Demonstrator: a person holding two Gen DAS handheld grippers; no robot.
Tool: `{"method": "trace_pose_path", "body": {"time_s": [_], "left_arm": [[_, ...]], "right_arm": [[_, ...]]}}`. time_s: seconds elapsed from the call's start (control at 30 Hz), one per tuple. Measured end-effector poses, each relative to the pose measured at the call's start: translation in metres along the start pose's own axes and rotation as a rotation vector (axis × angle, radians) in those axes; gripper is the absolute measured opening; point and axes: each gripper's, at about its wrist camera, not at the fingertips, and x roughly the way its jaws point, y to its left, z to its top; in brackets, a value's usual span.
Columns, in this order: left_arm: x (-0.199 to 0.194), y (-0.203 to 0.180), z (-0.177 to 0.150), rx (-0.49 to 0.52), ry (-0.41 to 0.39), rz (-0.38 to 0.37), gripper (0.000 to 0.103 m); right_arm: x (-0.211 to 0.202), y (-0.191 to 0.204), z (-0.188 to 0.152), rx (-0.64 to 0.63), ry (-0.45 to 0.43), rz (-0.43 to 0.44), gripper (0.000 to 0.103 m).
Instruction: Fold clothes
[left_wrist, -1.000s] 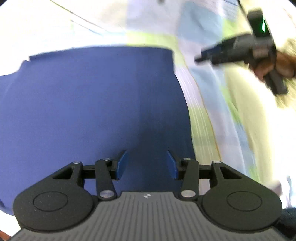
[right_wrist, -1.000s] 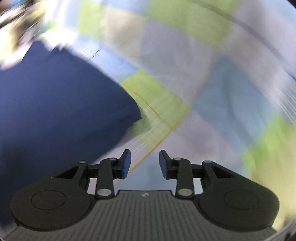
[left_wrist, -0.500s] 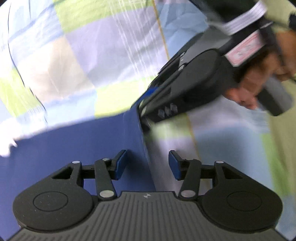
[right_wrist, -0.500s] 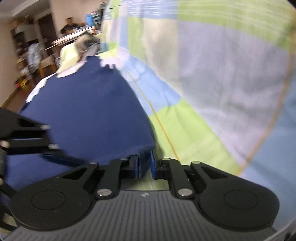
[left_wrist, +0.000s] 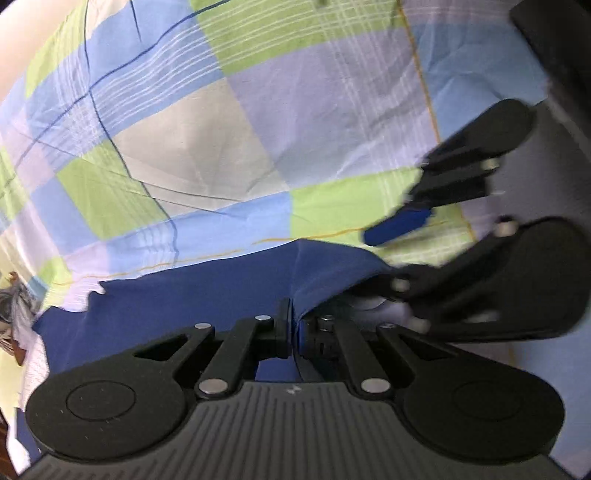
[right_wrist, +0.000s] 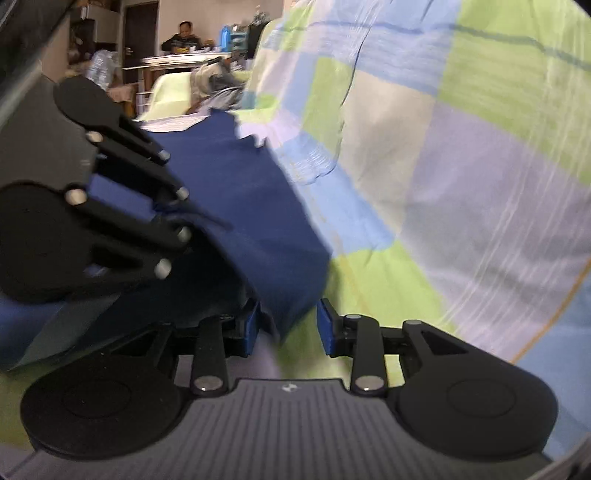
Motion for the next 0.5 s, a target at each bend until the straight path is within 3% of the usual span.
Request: {"method": "trace_pose_path", "body": {"time_s": [0.07, 0.17, 0.2, 0.27, 0.37, 0.4, 0.43, 0.5], "left_arm": [[-0.003, -0.005, 0.001, 0.008, -0.012, -0.008, 0.023], [-0.008, -0.01, -0.005, 0.071, -0.019, 0.037, 0.024], [-0.008, -0.007, -0.01, 0.086, -0.007, 0.088, 0.024], [-0.011, 0.003, -0.01, 0.059, 0.008, 0.122, 0.024], [-0.028, 0.029, 0.002, -0.035, -0.022, 0.103, 0.023], [-0.031, 0.035, 0.005, -0.053, -0.024, 0.08, 0.024], [-0.033, 0.04, 0.007, -0.072, -0.026, 0.057, 0.031], [-0.03, 0.048, 0.007, -0.093, 0.009, 0.051, 0.037]], "right_arm": [[-0.001, -0.03, 0.0, 0.118, 0.003, -0.03, 0.0], [0.003, -0.062, 0.004, 0.228, 0.004, 0.006, 0.0], [0.002, -0.061, 0.011, 0.204, -0.021, 0.033, 0.0], [0.002, -0.055, 0.028, 0.153, -0.072, 0.06, 0.0], [-0.002, -0.041, 0.063, 0.111, -0.123, 0.008, 0.0], [-0.006, -0.036, 0.075, 0.082, -0.116, -0.024, 0.0], [-0.01, -0.032, 0.086, 0.053, -0.108, -0.056, 0.0], [-0.004, -0.026, 0.1, -0.035, -0.011, -0.125, 0.0]]}}
